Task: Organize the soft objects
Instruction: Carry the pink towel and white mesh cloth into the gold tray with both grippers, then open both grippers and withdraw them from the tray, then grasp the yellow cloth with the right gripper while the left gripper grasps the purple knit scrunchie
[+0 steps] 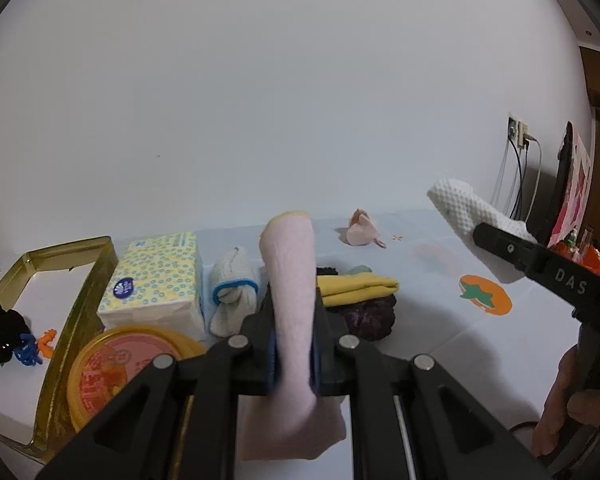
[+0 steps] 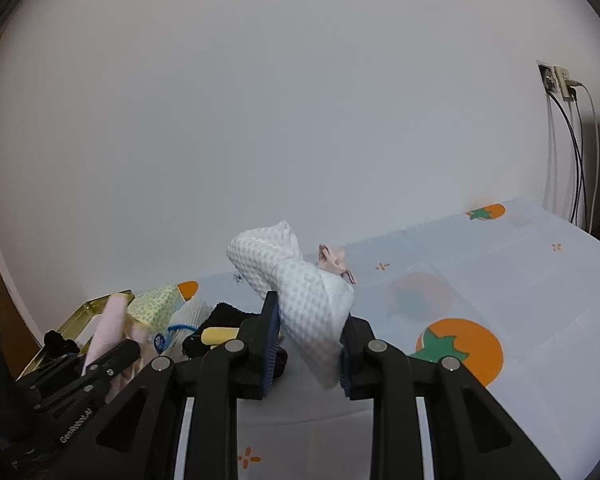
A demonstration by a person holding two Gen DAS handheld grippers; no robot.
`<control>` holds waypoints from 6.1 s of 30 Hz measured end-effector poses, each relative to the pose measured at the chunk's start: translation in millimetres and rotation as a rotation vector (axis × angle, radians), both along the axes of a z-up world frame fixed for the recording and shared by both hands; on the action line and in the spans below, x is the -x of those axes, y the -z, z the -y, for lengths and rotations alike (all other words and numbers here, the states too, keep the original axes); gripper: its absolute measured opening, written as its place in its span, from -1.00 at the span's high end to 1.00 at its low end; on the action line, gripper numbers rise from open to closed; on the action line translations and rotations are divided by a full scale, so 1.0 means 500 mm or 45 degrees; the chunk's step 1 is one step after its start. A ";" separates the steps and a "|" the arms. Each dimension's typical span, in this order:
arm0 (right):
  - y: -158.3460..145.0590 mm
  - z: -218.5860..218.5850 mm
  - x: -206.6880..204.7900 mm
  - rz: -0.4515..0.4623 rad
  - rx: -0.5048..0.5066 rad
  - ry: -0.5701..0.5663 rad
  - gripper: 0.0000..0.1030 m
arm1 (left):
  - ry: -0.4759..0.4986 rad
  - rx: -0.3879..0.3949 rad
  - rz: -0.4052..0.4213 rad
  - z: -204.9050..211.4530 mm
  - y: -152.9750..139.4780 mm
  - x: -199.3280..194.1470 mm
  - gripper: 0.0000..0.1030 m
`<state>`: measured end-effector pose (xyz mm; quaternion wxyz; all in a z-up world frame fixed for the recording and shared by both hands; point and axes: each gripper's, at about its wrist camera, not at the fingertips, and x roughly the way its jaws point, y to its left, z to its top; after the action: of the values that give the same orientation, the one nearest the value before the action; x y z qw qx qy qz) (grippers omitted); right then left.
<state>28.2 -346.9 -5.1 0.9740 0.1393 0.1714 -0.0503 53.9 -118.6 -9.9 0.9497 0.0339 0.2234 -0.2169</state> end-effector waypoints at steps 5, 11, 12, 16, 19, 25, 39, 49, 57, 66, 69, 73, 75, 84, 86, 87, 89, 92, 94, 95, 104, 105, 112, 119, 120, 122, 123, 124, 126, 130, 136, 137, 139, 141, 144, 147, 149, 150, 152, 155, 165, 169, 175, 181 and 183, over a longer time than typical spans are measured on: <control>0.001 -0.039 0.010 -0.011 0.068 0.029 0.47 | 0.024 0.003 -0.017 -0.026 0.001 0.004 0.79; -0.006 -0.099 0.036 0.033 0.087 0.053 0.47 | 0.042 -0.017 0.015 -0.062 -0.007 0.007 0.79; -0.008 -0.111 0.040 0.043 0.088 0.056 0.47 | 0.051 0.000 0.014 -0.072 -0.012 0.007 0.79; -0.015 -0.162 0.052 0.097 0.050 0.043 0.47 | 0.078 0.023 0.073 -0.115 -0.039 0.012 0.79; -0.022 -0.217 0.042 0.124 0.056 0.007 0.47 | 0.075 -0.009 0.140 -0.146 -0.056 0.009 0.79; -0.039 -0.347 -0.003 0.155 0.148 -0.099 0.47 | -0.019 0.007 0.135 -0.237 -0.079 -0.031 0.79; -0.057 -0.514 -0.115 0.195 0.146 -0.258 0.47 | -0.349 0.016 0.016 -0.408 -0.097 -0.141 0.79; -0.037 -0.559 -0.227 0.098 0.029 -0.287 0.47 | -0.534 -0.011 -0.117 -0.471 -0.064 -0.207 0.79; -0.012 -0.559 -0.306 0.012 0.048 -0.269 0.46 | -0.563 -0.061 -0.181 -0.471 -0.042 -0.237 0.79; 0.021 -0.565 -0.365 -0.097 0.014 -0.300 0.47 | -0.623 -0.128 -0.246 -0.499 -0.018 -0.253 0.79; 0.040 -0.563 -0.384 -0.132 -0.016 -0.314 0.46 | -0.632 -0.145 -0.267 -0.507 -0.007 -0.267 0.79; 0.061 -0.556 -0.414 -0.174 -0.053 -0.336 0.46 | -0.644 -0.183 -0.277 -0.508 0.004 -0.269 0.79; 0.070 -0.555 -0.425 -0.191 -0.062 -0.343 0.46 | -0.655 -0.201 -0.277 -0.502 0.007 -0.276 0.79; 0.078 -0.567 -0.438 -0.207 -0.088 -0.392 0.46 | -0.677 -0.245 -0.291 -0.473 0.017 -0.293 0.79; 0.087 -0.563 -0.449 -0.207 -0.104 -0.432 0.46 | -0.678 -0.257 -0.294 -0.468 0.019 -0.296 0.72; 0.089 -0.563 -0.454 -0.204 -0.119 -0.464 0.44 | -0.676 -0.260 -0.291 -0.464 0.018 -0.297 0.69; 0.096 -0.565 -0.463 -0.205 -0.129 -0.495 0.34 | -0.683 -0.266 -0.272 -0.458 0.015 -0.296 0.21; 0.100 -0.550 -0.465 -0.182 -0.178 -0.525 0.03 | -0.716 -0.222 -0.221 -0.467 -0.001 -0.283 -0.62; 0.097 -0.533 -0.458 -0.140 -0.191 -0.513 -0.19 | -0.721 -0.177 -0.203 -0.468 -0.008 -0.278 -0.81; 0.095 -0.526 -0.453 -0.114 -0.188 -0.514 -0.27 | -0.709 -0.146 -0.208 -0.470 -0.009 -0.277 -0.91; 0.078 -0.466 -0.341 0.230 0.063 -0.221 -0.56 | -0.645 -0.063 -0.136 -0.453 -0.014 -0.261 -0.93; 0.078 -0.460 -0.333 0.253 0.084 -0.196 -0.56 | -0.642 -0.061 -0.121 -0.448 -0.015 -0.257 -0.93; 0.104 -0.440 -0.328 0.238 0.172 -0.137 -0.61 | -0.648 -0.032 -0.024 -0.439 -0.024 -0.228 -0.93; 0.099 -0.412 -0.288 0.248 0.231 -0.143 -0.61 | -0.682 0.104 0.034 -0.450 -0.024 -0.183 -0.93; 0.095 -0.407 -0.280 0.248 0.240 -0.140 -0.61 | -0.684 0.112 0.040 -0.449 -0.022 -0.176 -0.93; 0.092 -0.400 -0.270 0.253 0.251 -0.121 -0.61 | -0.686 0.121 0.049 -0.444 -0.017 -0.166 -0.93; 0.092 -0.393 -0.267 0.255 0.250 -0.112 -0.61 | -0.683 0.125 0.048 -0.440 -0.013 -0.161 -0.93; 0.091 -0.389 -0.262 0.254 0.249 -0.104 -0.61 | -0.671 0.130 0.046 -0.436 -0.009 -0.156 -0.93; 0.090 -0.382 -0.254 0.241 0.245 -0.095 -0.61 | -0.639 0.125 0.050 -0.424 -0.002 -0.149 -0.93; 0.092 -0.357 -0.244 0.209 0.227 -0.088 -0.61 | -0.605 0.049 0.095 -0.392 0.006 -0.139 -0.93; 0.094 -0.292 -0.234 0.165 0.138 -0.061 -0.61 | -0.551 -0.022 0.134 -0.361 0.014 -0.123 -0.93; 0.095 -0.281 -0.233 0.158 0.121 -0.053 -0.61 | -0.543 -0.026 0.138 -0.358 0.014 -0.121 -0.93; 0.099 -0.251 -0.232 0.143 0.068 -0.039 -0.60 | -0.537 -0.036 0.141 -0.353 0.016 -0.121 -0.93; 0.101 -0.223 -0.229 0.124 0.025 -0.020 -0.60 | -0.533 -0.049 0.148 -0.347 0.015 -0.116 -0.93; 0.103 -0.191 -0.224 0.110 0.000 0.007 -0.60 | -0.548 -0.058 0.155 -0.344 0.013 -0.109 -0.94; 0.100 -0.167 -0.215 0.111 0.012 0.026 -0.60 | -0.553 -0.056 0.144 -0.340 0.014 -0.109 -0.94; 0.098 -0.152 -0.210 0.114 0.024 0.037 -0.60 | -0.553 -0.056 0.141 -0.335 0.015 -0.107 -0.94; 0.099 -0.141 -0.213 0.115 0.030 0.042 -0.60 | -0.553 -0.057 0.141 -0.331 0.015 -0.106 -0.94; 0.099 -0.127 -0.211 0.116 0.044 0.052 -0.60 | -0.546 -0.061 0.140 -0.324 0.015 -0.103 -0.94; 0.094 -0.112 -0.204 0.114 0.059 0.062 -0.60 | -0.539 -0.069 0.140 -0.310 0.016 -0.100 -0.94; 0.087 -0.071 -0.193 0.115 0.187 0.086 -0.60 | -0.480 -0.019 0.125 -0.254 0.018 -0.081 -0.94; 0.086 -0.036 -0.192 0.095 0.247 0.125 -0.60 | -0.442 -0.007 0.128 -0.224 0.017 -0.071 -0.94; 0.095 0.020 -0.201 0.043 0.226 0.128 -0.60 | -0.364 0.003 0.127 -0.161 0.017 -0.056 -0.94; 0.109 0.030 -0.243 -0.058 0.236 0.010 -0.60 | -0.262 -0.010 0.089 -0.083 0.020 -0.046 -0.94; 0.115 0.029 -0.268 -0.101 0.240 -0.056 -0.60 | -0.227 -0.003 0.061 -0.060 0.022 -0.046 -0.94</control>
<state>162.4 -361.2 -62.8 0.9761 0.0412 0.2073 -0.0502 77.0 -88.8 -20.8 0.9702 0.0201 0.2031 -0.1303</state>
